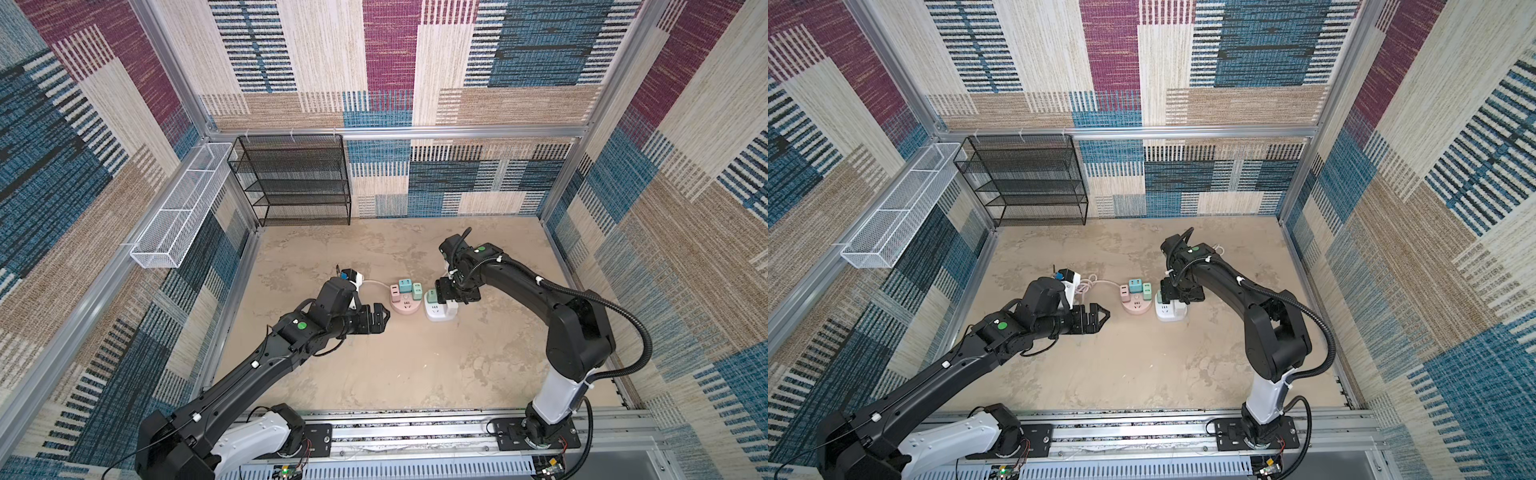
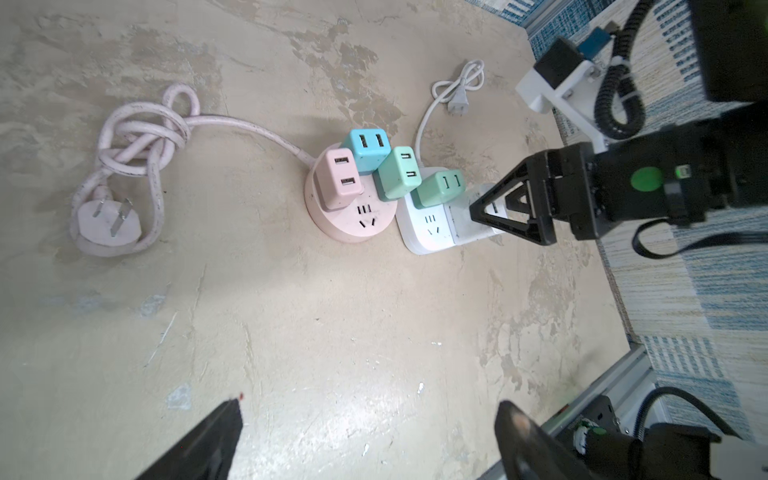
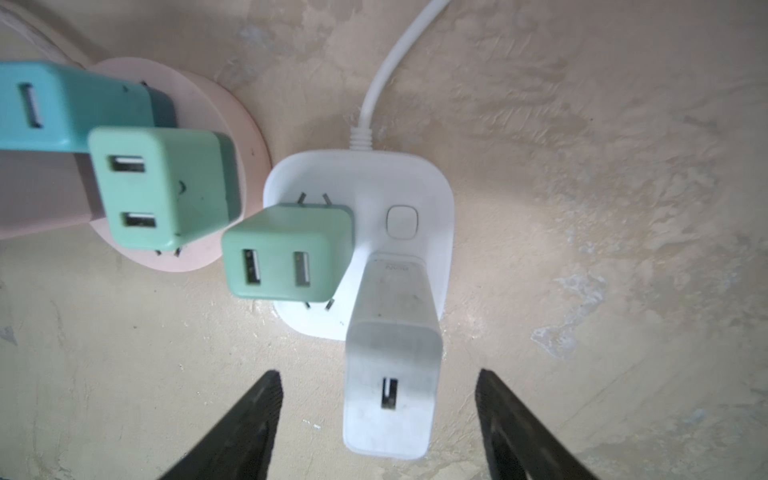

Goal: Insert the plug

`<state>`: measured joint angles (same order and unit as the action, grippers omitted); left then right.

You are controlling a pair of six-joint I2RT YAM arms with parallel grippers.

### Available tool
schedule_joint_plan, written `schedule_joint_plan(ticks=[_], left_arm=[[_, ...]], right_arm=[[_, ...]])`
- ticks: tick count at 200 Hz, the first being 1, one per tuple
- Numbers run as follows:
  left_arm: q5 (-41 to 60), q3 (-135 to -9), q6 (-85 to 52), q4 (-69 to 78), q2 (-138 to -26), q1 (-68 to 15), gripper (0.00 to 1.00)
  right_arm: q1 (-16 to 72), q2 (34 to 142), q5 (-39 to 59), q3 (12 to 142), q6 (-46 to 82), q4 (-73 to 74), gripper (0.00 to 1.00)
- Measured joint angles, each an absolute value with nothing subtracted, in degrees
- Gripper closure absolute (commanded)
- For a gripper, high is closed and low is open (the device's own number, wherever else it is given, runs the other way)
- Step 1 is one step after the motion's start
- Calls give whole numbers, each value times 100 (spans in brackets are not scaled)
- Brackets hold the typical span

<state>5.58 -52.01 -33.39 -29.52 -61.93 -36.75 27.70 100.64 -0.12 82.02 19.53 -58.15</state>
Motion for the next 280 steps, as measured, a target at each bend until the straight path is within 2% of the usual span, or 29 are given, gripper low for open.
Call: schedule_joint_plan(ticks=[57,66,101,131,168,210,280], left_arm=[[-523,-5854,-3162,-3535,-6228,-3638,0],[-727,-5867,-3127,-3553,-6171,-3621,0],[-1485,-5529,-2840,-3168,-5824,-3623,1],[-1632,-4757,-2788,-2331,-5505,-3623,1],[-1881,-3931,-2587,-1299,-5433,-3623,1],[-2845,-3684,-1483,-104,-5583,-3509,1],[-3124,-3256,-648,1026,-5894,-2226,1]], right_arm=[[2561,9072,-213,8047,1863,-5712,6],[2534,8818,-217,7944,1852,-5546,0],[2528,7590,-198,6971,1796,-4327,0],[2526,6847,-211,6012,1820,-3162,0],[2526,6580,-510,5164,1761,-2016,0],[2526,6313,-698,4464,1603,-1072,0],[2526,6014,-462,4077,1509,-401,0]])
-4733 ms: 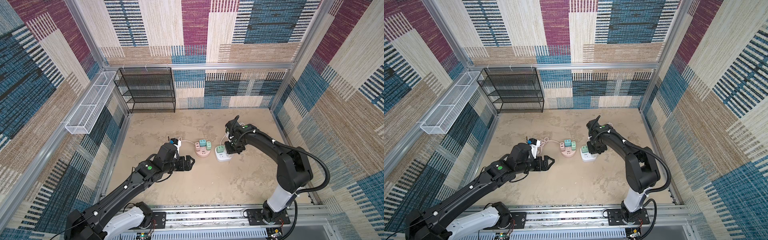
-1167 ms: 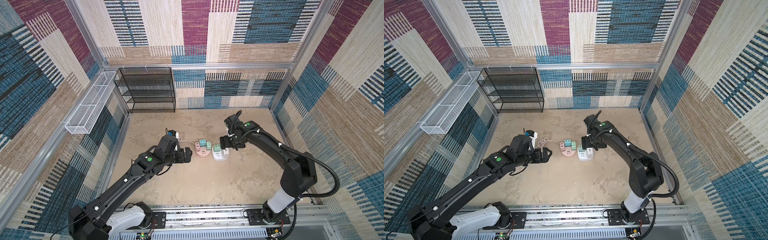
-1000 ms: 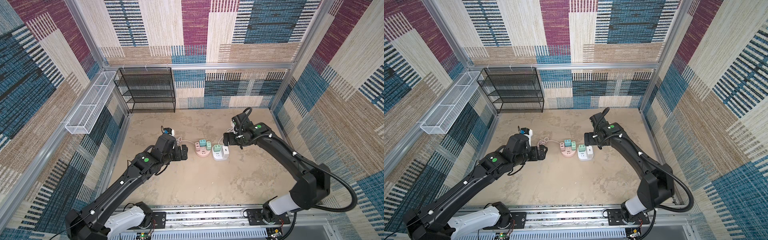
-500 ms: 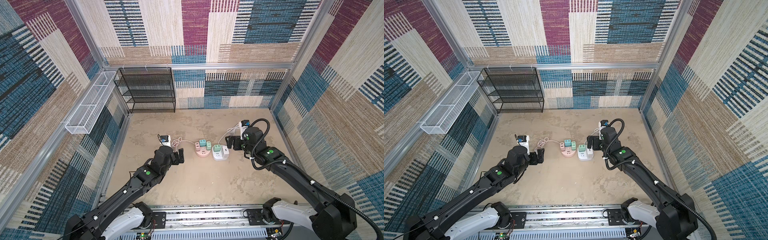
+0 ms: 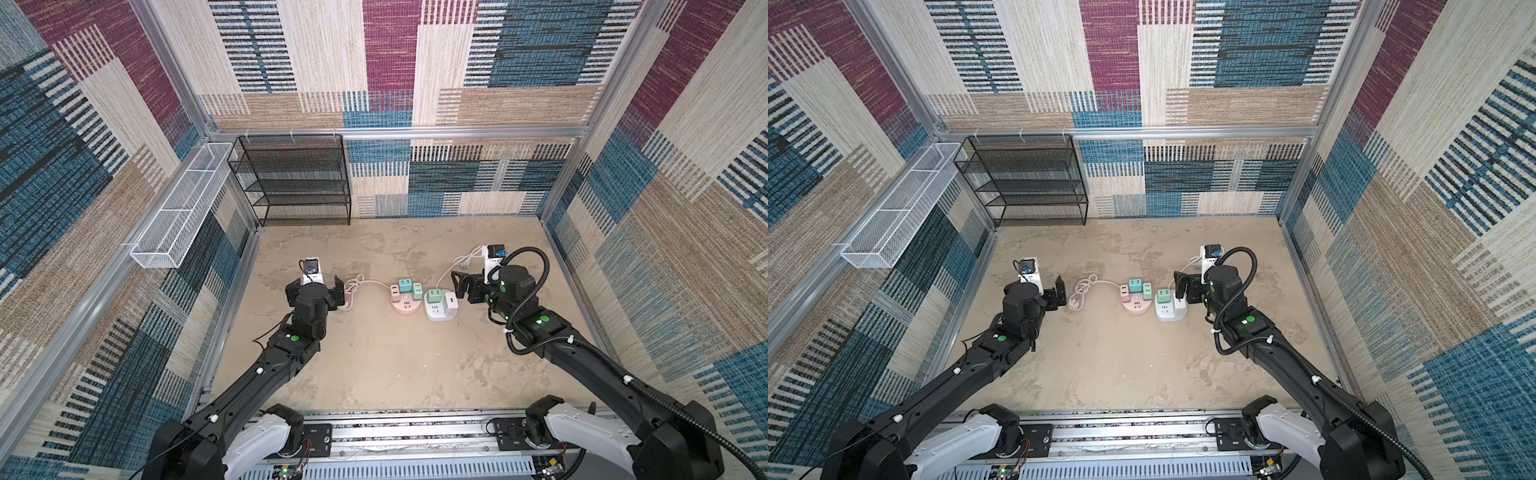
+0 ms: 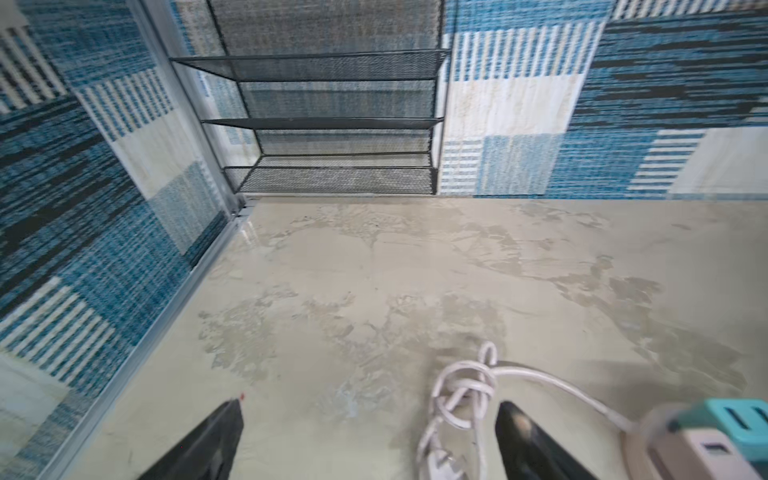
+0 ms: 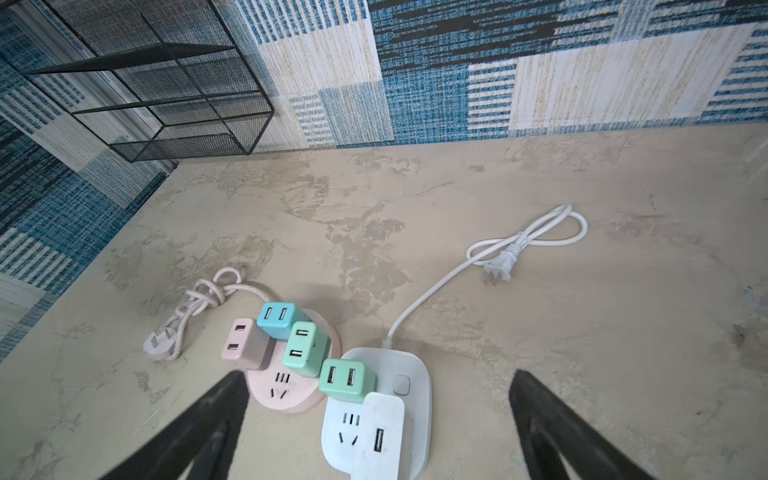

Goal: Insert the plug

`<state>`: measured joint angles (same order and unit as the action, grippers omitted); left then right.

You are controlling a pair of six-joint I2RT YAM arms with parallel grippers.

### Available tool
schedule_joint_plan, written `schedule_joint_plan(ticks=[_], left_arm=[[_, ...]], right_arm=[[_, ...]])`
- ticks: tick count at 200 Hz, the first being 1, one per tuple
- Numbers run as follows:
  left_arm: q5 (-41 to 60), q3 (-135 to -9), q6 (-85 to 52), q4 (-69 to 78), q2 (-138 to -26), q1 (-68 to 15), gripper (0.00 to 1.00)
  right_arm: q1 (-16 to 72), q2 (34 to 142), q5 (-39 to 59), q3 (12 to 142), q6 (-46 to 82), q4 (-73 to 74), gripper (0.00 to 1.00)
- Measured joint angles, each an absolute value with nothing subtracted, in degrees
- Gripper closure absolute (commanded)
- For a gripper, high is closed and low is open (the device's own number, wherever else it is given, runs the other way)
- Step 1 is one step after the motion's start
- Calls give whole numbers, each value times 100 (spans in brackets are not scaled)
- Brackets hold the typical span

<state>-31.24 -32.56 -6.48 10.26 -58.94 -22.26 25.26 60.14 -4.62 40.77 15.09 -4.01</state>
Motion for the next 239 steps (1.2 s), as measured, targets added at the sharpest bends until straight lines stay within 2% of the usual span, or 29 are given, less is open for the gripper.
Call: schedule_joint_plan(ticks=[35,81,108,127,141,183,205,239], left_arm=[[-3470,-2696,-183,1811,-6193,-1927,1],[-3553,-2001,21,3559,-7360,-1116,1],[-3030,-1680,36,4775,-8294,-690,1],[-2519,-1806,32,4816,-8340,-519,1],[-2176,-1874,32,5422,-8674,-421,0],[-1743,-2018,12,5192,-8742,-296,1],[-1691,-2167,12,5164,-8790,-285,0],[-1619,-2217,12,5033,-8801,-276,1]], right_arm=[[2526,5994,-384,3944,1466,-375,0],[2528,6145,-255,4073,1317,-342,0],[2526,6001,-283,4073,1186,-292,0],[2526,5922,-355,4071,1094,-257,0],[2528,5898,-464,4056,982,-226,0],[2528,6034,-884,3861,513,-73,0],[2526,6230,-1404,3675,263,128,0],[2279,6226,-2497,2797,-60,1481,0]])
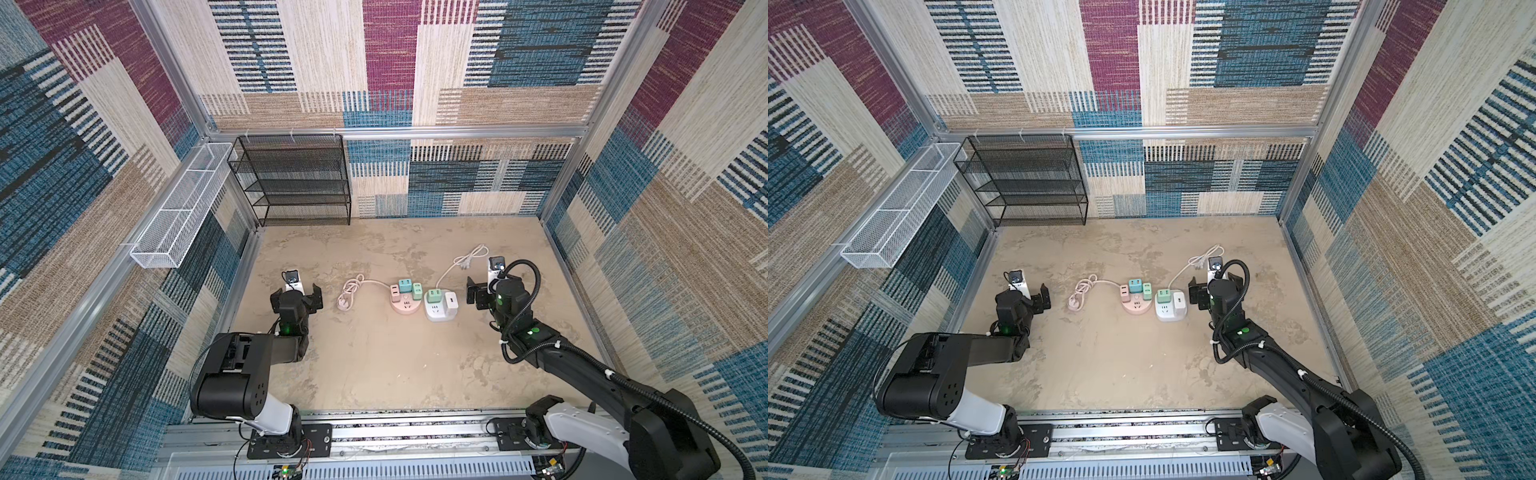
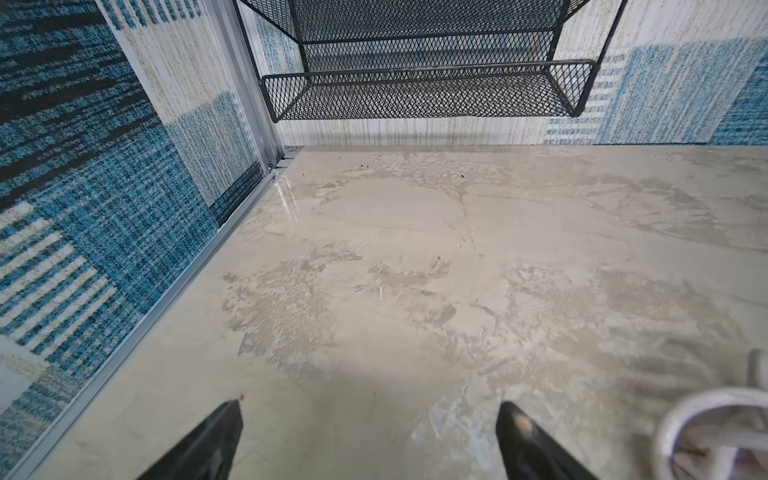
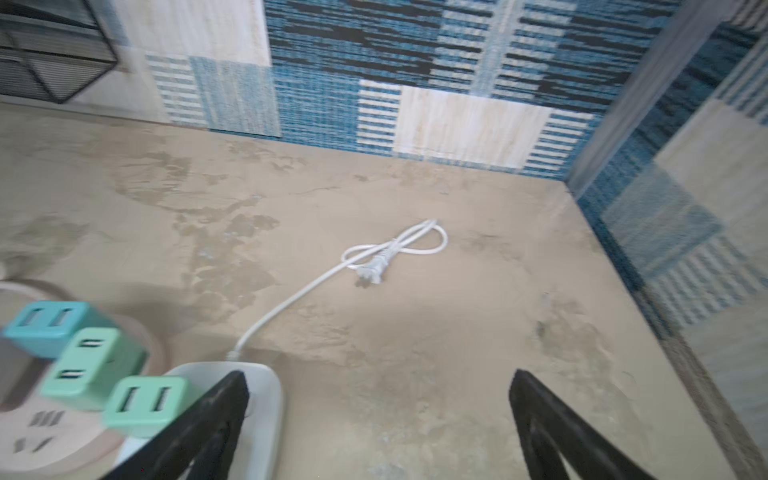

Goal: Insert the plug

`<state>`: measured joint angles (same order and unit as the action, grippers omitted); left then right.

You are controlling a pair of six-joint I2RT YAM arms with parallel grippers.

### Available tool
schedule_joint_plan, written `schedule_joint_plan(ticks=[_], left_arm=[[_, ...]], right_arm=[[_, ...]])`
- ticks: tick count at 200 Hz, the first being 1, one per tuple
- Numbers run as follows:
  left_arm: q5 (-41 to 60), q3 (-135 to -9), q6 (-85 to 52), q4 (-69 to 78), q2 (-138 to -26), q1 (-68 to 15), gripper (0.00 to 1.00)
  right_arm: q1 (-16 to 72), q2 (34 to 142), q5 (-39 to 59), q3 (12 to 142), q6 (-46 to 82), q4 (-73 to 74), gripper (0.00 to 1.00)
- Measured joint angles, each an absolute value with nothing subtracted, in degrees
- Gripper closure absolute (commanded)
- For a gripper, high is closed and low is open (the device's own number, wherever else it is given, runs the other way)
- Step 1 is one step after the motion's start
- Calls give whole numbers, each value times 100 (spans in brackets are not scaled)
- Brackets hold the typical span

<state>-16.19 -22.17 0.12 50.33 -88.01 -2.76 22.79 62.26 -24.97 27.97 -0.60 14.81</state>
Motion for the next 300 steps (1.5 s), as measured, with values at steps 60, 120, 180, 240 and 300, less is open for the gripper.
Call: schedule_joint_plan(ticks=[60,120,180,240,300], left_arm=[[-1616,-2220,12,5028,-8809,-276,0],[-1612,-2222,12,5028,-8814,-276,0],[-1612,-2226,12,5028,-8816,-279,1],[-1612,-2226,12,5028,-8816,-276,0],[-1612,-2226,12,5028,-8816,-274,0]], right_arm=[[1240,8672,-2703,1717,-521,5301,0],[43,8847,-888,1140,-161,7006,0],[14,8794,-405,1181,-137,7135,0],[14,8794,-307,1201,-134,7126,0],[14,8794,-298,1219,-134,7124,0]])
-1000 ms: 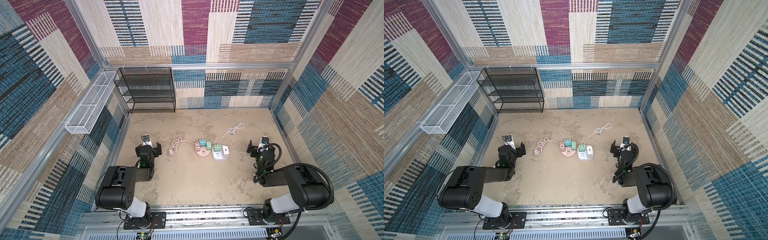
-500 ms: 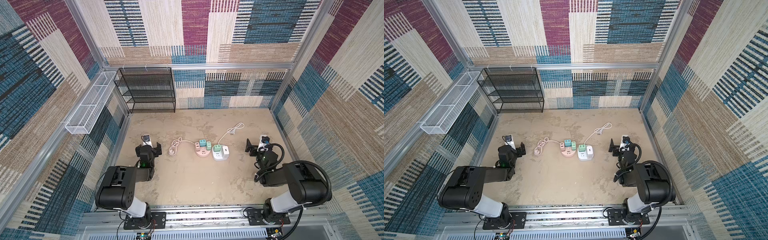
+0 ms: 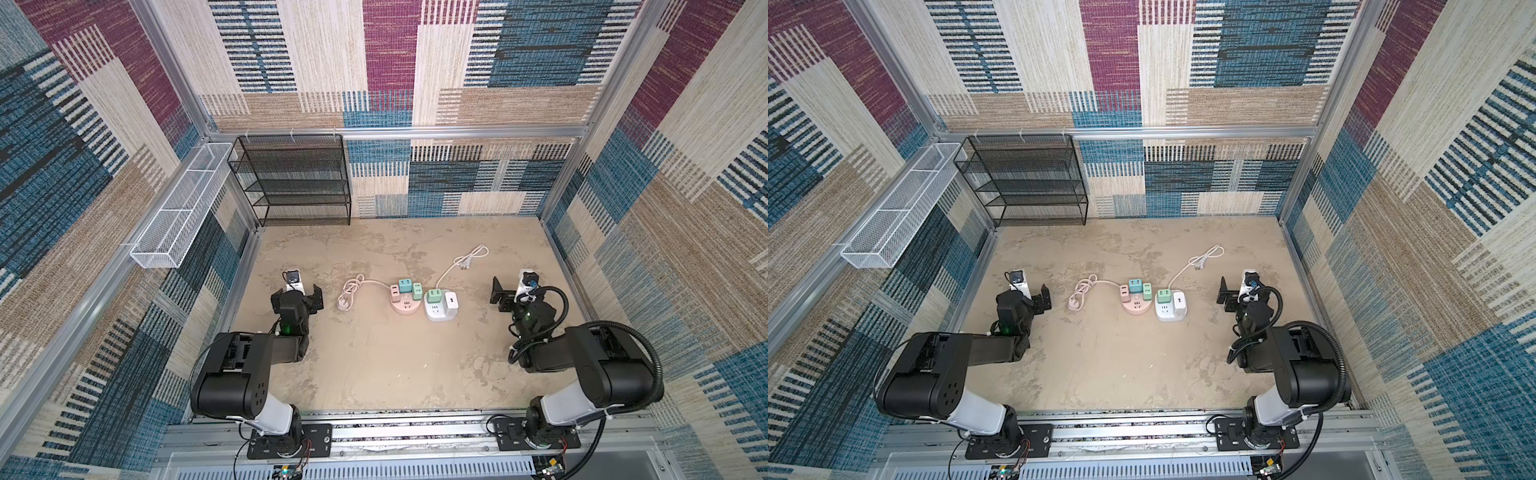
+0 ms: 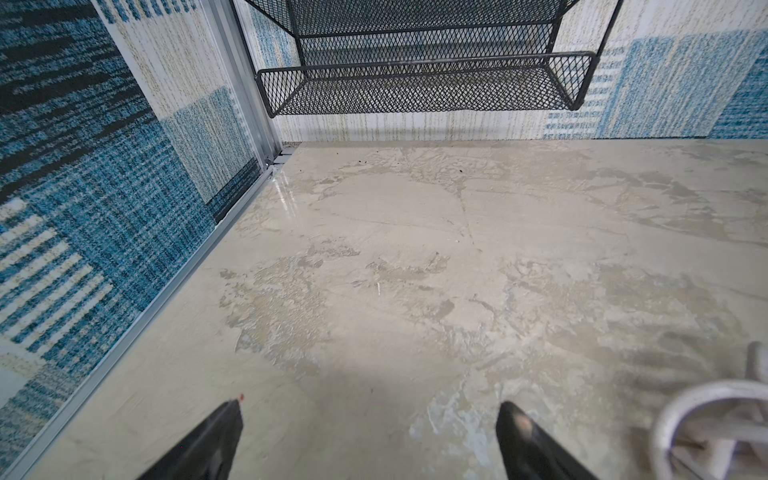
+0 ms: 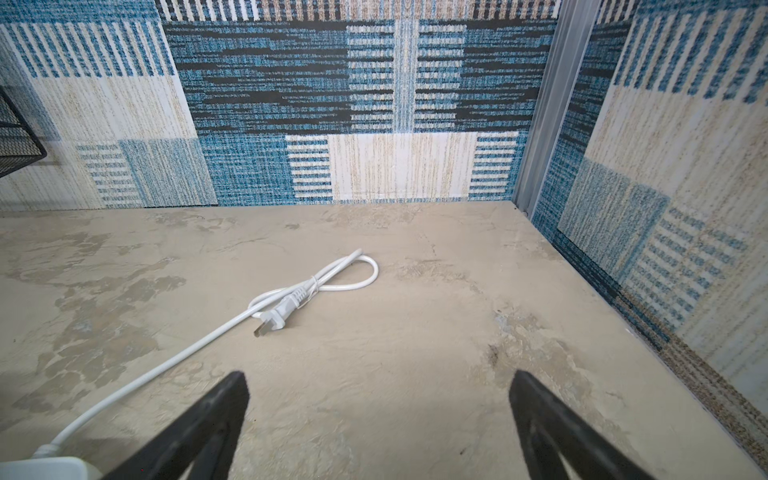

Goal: Insert the plug

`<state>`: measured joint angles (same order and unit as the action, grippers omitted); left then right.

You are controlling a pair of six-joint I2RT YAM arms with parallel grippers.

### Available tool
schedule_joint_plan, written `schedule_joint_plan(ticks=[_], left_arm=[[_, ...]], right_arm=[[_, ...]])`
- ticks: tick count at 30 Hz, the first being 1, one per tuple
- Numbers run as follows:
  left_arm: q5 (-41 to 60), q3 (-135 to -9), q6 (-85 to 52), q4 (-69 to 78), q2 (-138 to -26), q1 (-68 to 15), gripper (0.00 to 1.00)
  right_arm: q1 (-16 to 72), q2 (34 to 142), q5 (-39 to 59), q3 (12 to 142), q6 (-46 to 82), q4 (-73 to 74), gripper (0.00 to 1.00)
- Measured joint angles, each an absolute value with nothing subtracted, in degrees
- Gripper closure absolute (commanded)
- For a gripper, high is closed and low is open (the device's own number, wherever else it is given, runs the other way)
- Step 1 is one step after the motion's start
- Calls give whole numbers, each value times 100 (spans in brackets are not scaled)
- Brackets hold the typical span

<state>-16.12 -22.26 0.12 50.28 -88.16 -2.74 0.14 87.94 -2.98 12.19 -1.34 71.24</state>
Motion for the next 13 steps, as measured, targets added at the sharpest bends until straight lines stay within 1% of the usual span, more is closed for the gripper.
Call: schedule_joint_plan(ticks=[13], left_arm=[[-1612,-2226,12,5026,-8816,-274,0]], right_arm=[[14,8823,-296,1275,-134,7081,0]])
